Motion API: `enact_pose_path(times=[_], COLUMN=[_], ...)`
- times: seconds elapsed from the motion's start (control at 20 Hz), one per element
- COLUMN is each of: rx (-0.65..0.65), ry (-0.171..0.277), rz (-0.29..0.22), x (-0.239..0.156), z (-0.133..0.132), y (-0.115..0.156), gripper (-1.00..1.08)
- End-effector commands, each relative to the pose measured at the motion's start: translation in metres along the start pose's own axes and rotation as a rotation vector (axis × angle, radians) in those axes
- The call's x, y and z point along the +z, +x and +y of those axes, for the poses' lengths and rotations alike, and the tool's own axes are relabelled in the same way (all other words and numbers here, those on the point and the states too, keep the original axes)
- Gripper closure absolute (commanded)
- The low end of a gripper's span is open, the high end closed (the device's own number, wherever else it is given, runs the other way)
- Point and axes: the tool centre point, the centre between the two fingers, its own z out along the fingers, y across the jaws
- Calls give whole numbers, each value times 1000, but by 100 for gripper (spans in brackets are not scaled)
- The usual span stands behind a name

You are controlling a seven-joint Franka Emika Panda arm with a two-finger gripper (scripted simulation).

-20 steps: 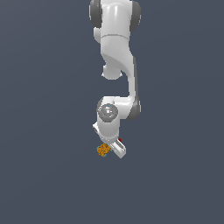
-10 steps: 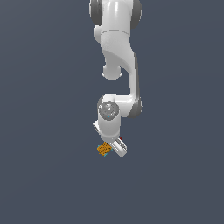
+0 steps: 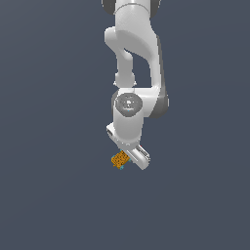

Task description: Pick up the object and move it to a goal position.

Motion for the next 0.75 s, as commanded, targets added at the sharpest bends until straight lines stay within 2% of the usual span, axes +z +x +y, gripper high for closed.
enact_pose_path(times=[0.0,0.35,0.7], rx=[0,0,0], ry=[1,1,1], rz=[1,2,2], x=[-26,-74,-88], z=[-5,-15,-20], y=[-4,-10,-11], gripper=[108,108,108])
